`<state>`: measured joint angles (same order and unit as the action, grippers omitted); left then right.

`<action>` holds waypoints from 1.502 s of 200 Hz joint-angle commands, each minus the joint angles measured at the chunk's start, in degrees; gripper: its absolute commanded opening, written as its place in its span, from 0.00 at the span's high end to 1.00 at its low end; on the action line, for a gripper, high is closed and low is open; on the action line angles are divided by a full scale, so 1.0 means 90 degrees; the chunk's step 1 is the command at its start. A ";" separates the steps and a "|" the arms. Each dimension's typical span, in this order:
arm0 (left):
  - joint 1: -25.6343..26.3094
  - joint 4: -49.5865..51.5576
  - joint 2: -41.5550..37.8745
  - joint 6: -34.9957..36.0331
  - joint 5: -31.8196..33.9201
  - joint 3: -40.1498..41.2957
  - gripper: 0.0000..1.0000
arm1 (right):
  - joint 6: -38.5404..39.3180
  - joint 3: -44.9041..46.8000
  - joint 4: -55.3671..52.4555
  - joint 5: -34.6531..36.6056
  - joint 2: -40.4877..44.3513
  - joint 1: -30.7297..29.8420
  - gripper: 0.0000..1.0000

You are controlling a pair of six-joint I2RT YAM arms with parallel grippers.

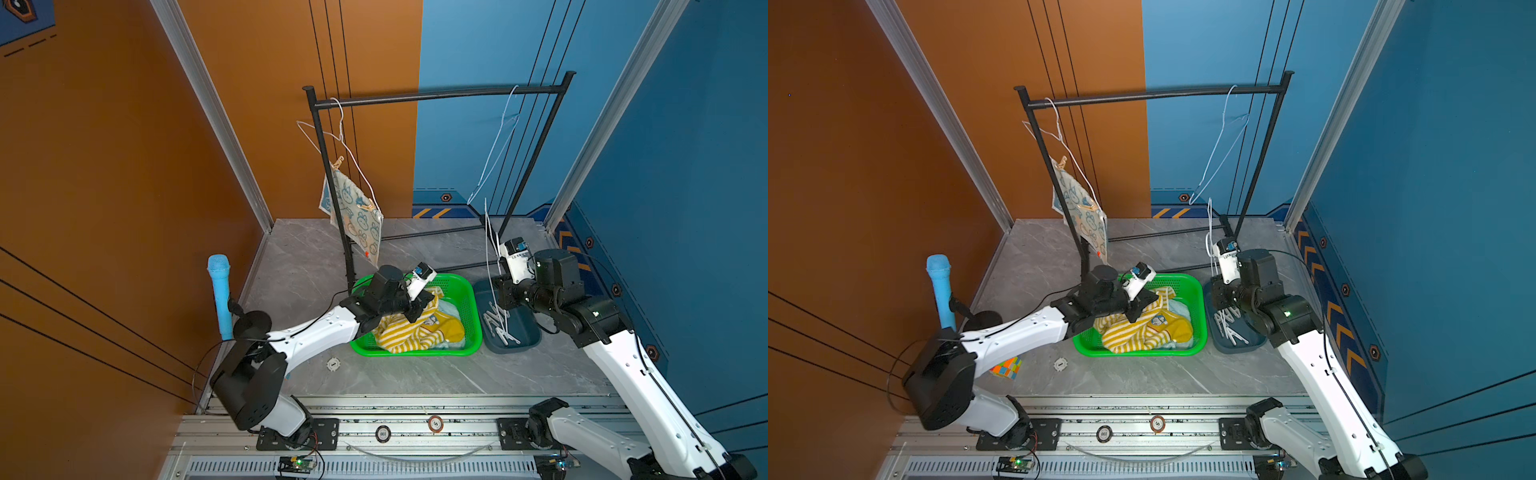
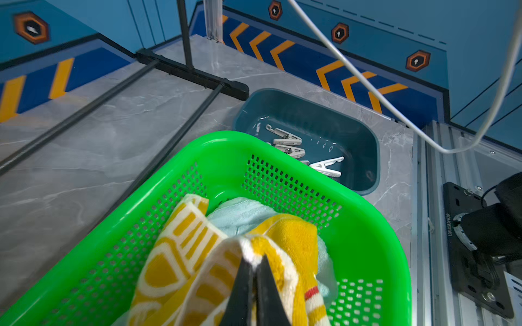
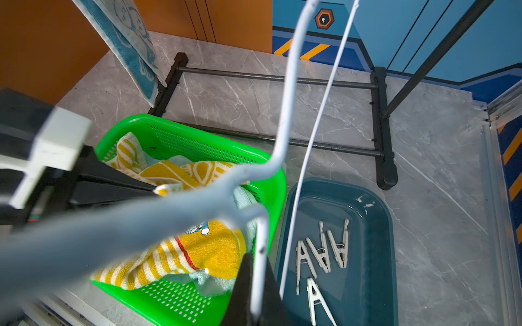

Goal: Remove the clothespins securing towels to the hanger
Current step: Place the towel in the basket, then place the hanger on the clothesline.

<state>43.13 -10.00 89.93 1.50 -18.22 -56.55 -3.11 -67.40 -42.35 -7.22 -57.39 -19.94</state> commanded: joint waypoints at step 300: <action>-0.1557 0.1542 -0.3279 0.5957 -0.1159 0.0434 0.31 | 0.0114 -0.0118 -0.0166 -0.2088 -0.0977 -0.2198 1.00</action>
<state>25.74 -2.24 58.81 40.38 -29.41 -50.19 -4.32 -66.76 -40.71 -25.30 -65.82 -38.22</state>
